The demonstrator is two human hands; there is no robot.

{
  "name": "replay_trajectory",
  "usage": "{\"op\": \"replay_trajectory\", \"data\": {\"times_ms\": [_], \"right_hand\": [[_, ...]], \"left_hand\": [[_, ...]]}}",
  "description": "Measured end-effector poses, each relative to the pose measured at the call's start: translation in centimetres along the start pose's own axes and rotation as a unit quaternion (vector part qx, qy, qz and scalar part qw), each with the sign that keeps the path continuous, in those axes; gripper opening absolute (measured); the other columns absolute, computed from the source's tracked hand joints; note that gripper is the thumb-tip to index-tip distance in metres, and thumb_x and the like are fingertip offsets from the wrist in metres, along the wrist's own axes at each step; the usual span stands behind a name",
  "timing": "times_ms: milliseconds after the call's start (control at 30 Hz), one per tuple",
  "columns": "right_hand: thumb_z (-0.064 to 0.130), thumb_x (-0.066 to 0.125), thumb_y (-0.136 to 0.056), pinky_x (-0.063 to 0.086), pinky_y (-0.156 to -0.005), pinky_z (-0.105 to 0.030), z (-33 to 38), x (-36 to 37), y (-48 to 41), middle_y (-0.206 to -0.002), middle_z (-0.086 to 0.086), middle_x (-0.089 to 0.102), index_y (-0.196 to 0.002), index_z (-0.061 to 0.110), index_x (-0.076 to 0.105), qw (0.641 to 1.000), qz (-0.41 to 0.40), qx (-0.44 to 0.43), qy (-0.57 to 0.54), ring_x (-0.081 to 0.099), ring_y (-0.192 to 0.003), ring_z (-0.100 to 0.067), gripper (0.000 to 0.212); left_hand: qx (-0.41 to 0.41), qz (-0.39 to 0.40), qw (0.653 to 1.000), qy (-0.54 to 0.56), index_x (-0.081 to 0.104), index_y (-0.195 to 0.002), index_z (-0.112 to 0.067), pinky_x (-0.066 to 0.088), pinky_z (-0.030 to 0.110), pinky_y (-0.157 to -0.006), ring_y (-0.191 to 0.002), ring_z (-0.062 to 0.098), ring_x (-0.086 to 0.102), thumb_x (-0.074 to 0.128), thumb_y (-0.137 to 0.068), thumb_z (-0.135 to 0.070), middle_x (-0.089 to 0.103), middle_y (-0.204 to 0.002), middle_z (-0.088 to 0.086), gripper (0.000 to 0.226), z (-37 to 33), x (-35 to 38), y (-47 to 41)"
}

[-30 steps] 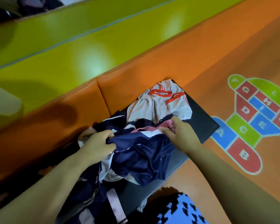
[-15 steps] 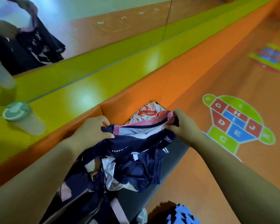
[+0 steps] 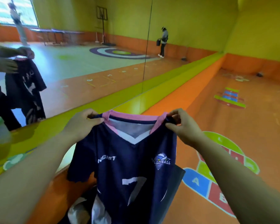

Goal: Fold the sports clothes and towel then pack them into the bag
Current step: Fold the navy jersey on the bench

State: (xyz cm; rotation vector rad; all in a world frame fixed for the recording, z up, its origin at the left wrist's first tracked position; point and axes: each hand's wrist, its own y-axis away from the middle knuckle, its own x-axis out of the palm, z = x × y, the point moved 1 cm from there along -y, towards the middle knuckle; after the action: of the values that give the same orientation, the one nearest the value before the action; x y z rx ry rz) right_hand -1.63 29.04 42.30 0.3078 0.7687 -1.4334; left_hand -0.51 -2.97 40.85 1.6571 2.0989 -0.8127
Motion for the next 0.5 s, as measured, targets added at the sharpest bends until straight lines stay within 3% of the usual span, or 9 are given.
{"op": "replay_trajectory", "data": {"times_ms": [100, 233, 333, 400, 500], "right_hand": [[0.002, 0.070, -0.080, 0.043, -0.070, -0.024, 1.3, -2.1, -0.2, -0.082, 0.005, 0.060, -0.099, 0.023, 0.052, 0.999, -0.029, -0.004, -0.043, 0.057, -0.074, -0.007, 0.034], [0.007, 0.077, -0.074, 0.042, -0.065, -0.024, 3.0, -4.7, -0.6, -0.083, -0.002, 0.062, -0.111, 0.012, 0.057, 0.997, -0.074, 0.009, -0.011, 0.057, -0.075, -0.015, 0.043], [0.021, 0.074, -0.080, 0.032, -0.058, -0.032, 4.6, -6.3, -0.9, -0.076, -0.006, 0.056, -0.084, 0.007, 0.060, 0.990, -0.072, -0.001, 0.117, 0.051, -0.074, -0.023, 0.020], [0.029, 0.065, -0.087, 0.023, -0.051, -0.032, 5.6, -7.1, -0.8, -0.066, -0.004, 0.047, -0.067, 0.014, 0.048, 0.981, -0.062, 0.010, 0.184, 0.043, -0.066, -0.024, 0.030], [0.027, 0.058, -0.092, 0.026, -0.052, -0.033, 6.5, -8.1, -0.8, -0.066, -0.004, 0.049, -0.066, 0.015, 0.047, 0.977, -0.078, 0.013, 0.198, 0.044, -0.063, -0.022, 0.030]], "left_hand": [[0.023, -0.015, 0.999, 0.017, 0.055, -0.071, -0.020, 0.031, 0.033, -0.061, -0.068, 0.021, 0.047, 0.068, -0.084, -0.019, 0.053, -0.067, -0.001, 0.018, -1.9, -1.3, -0.7], [0.065, -0.052, 0.996, 0.015, 0.056, -0.076, -0.018, 0.035, 0.033, -0.064, -0.070, 0.023, 0.050, 0.066, -0.084, -0.028, 0.057, -0.072, 0.002, 0.017, -4.9, -3.0, -1.1], [0.101, -0.090, 0.991, 0.015, 0.059, -0.090, -0.012, 0.041, 0.035, -0.072, -0.085, 0.031, 0.057, 0.066, -0.083, -0.036, 0.064, -0.088, 0.012, 0.026, -7.1, -4.4, -1.4], [0.124, -0.115, 0.986, 0.006, 0.058, -0.091, -0.009, 0.037, 0.032, -0.068, -0.086, 0.033, 0.057, 0.063, -0.087, -0.030, 0.063, -0.090, 0.014, 0.021, -8.6, -5.5, -1.6], [0.167, -0.133, 0.977, -0.004, 0.058, -0.089, -0.012, 0.038, 0.026, -0.065, -0.082, 0.029, 0.056, 0.061, -0.089, -0.029, 0.063, -0.087, 0.009, 0.017, -10.8, -7.0, -1.8]]}}
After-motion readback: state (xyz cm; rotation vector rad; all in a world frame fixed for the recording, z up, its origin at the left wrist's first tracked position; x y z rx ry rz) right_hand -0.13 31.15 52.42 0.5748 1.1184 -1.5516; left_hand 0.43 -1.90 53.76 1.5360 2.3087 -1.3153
